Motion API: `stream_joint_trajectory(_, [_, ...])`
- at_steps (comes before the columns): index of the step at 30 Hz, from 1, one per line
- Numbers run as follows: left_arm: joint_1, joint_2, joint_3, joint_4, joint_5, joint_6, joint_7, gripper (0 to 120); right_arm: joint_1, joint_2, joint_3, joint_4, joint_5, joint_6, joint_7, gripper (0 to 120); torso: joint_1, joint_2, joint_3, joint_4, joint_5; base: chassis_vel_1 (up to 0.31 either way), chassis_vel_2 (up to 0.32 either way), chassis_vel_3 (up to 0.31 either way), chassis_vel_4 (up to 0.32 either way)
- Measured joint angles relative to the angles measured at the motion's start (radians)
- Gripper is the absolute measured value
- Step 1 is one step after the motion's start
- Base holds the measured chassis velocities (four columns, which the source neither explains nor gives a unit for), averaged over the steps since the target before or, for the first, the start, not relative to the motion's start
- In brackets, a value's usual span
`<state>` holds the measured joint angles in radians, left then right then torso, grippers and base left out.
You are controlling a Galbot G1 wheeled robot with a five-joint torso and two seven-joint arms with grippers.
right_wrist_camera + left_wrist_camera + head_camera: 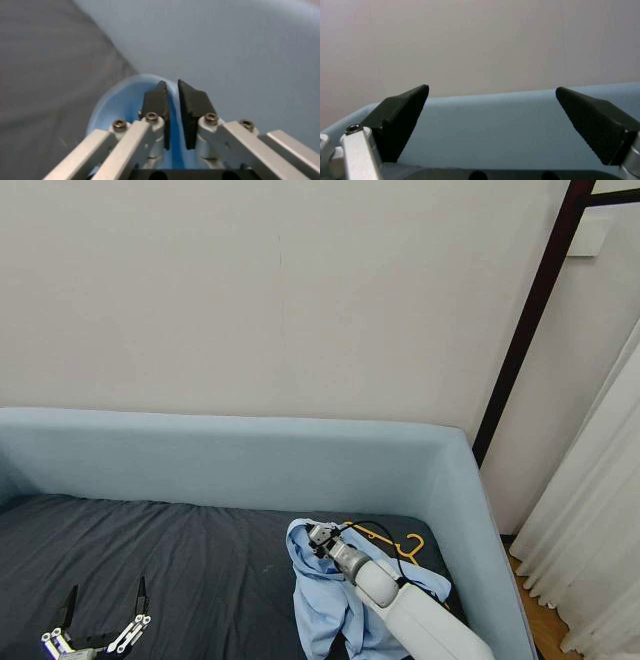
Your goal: Pick up the clothes from the sofa and hang them on the clothes hanger.
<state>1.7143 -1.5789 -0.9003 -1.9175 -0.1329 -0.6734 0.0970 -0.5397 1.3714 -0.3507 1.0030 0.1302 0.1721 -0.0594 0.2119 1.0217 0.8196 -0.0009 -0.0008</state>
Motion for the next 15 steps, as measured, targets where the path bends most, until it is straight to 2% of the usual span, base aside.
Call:
stream_joint_trajectory(1, [-0.003, 0.000, 0.003, 0.004, 0.000, -0.002, 0.000, 100, 0.001, -0.004, 0.000, -0.002, 0.043, 0.059, -0.044, 19, 0.000, 0.000, 0.000, -0.0001, -0.0001, 0.000, 0.000, 0.000, 0.000])
stream_joint_trajectory(4, [-0.011, -0.004, 0.011, 0.012, 0.006, -0.004, 0.000, 100, -0.003, -0.050, 0.009, 0.027, 0.117, 0.131, -0.171, 32, 0.000, 0.000, 0.000, -0.0004, 0.0000, 0.000, 0.000, 0.000, 0.000])
stream_joint_trajectory(5, [-0.011, -0.004, 0.011, 0.012, 0.006, -0.004, 0.000, 100, -0.003, -0.050, 0.009, 0.027, 0.117, 0.131, -0.171, 32, 0.000, 0.000, 0.000, -0.0004, 0.0000, 0.000, 0.000, 0.000, 0.000])
stream_joint_trajectory(9, [-0.016, -0.016, 0.028, 0.016, 0.021, -0.007, 0.000, 100, -0.006, -0.109, 0.042, 0.040, 0.114, 0.141, -0.231, 47, 0.000, 0.000, 0.000, -0.0007, 0.0001, 0.000, 0.000, 0.000, 0.000])
stream_joint_trajectory(10, [-0.016, -0.016, 0.028, 0.016, 0.021, -0.007, 0.000, 100, -0.006, -0.109, 0.042, 0.040, 0.114, 0.141, -0.231, 47, 0.000, 0.000, 0.000, -0.0007, 0.0001, 0.000, 0.000, 0.000, 0.000])
stream_joint_trajectory(15, [-0.017, -0.019, 0.033, 0.016, 0.028, -0.009, 0.000, 100, -0.010, -0.149, 0.080, 0.029, 0.075, 0.110, -0.236, 70, 0.000, 0.000, 0.000, -0.0005, 0.0003, 0.000, 0.000, 0.000, 0.000])
